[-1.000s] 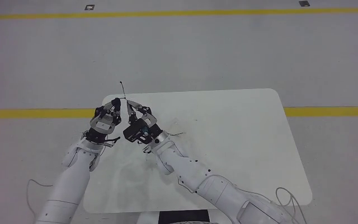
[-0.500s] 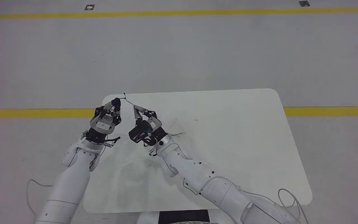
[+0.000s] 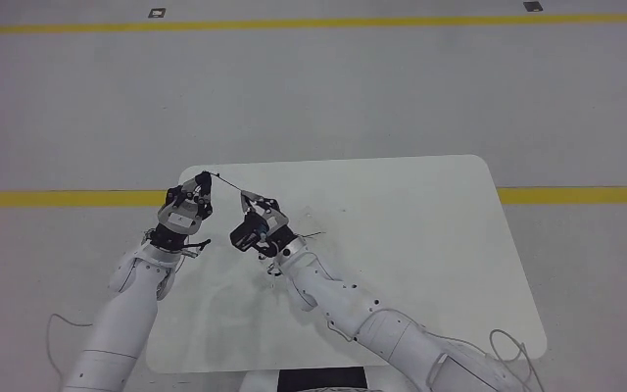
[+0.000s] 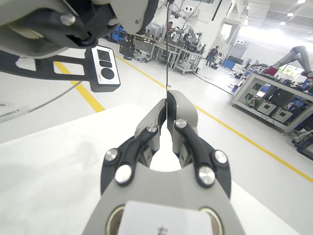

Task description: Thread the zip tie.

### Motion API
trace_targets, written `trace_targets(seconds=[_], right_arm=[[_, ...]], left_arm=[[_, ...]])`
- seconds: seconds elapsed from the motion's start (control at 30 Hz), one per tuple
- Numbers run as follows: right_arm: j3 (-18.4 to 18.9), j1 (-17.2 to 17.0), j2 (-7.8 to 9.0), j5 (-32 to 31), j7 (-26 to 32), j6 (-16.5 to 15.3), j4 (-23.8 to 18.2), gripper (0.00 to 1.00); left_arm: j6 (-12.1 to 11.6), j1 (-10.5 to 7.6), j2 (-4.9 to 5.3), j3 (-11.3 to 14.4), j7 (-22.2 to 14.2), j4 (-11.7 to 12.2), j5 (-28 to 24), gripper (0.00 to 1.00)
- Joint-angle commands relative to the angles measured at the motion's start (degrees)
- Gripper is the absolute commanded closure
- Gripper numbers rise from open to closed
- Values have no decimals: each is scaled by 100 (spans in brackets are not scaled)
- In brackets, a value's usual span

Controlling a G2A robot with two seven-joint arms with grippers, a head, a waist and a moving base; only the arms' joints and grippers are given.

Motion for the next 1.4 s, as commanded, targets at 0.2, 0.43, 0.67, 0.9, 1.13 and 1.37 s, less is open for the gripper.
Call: trace_targets(seconds=[0.2, 0.43, 0.67, 0.9, 1.13, 1.37], right_arm=[[37, -19, 62, 0, -1, 0, -75, 100], [282, -172, 184, 0, -125, 0, -331, 0], [636, -498, 385, 0, -731, -90, -922, 0], [636, -471, 408, 0, -724, -65, -903, 0], [1181, -643, 503, 534, -817, -404, -1191, 0], [2121, -1069, 743, 1127, -816, -1549, -2014, 0]], left_arm=[[0, 0, 0, 0, 0, 0, 0, 100], [0, 0, 0, 0, 0, 0, 0, 100], [0, 0, 0, 0, 0, 0, 0, 100], [0, 0, 0, 0, 0, 0, 0, 100], [0, 0, 0, 0, 0, 0, 0, 100], [0, 0, 0, 0, 0, 0, 0, 100]])
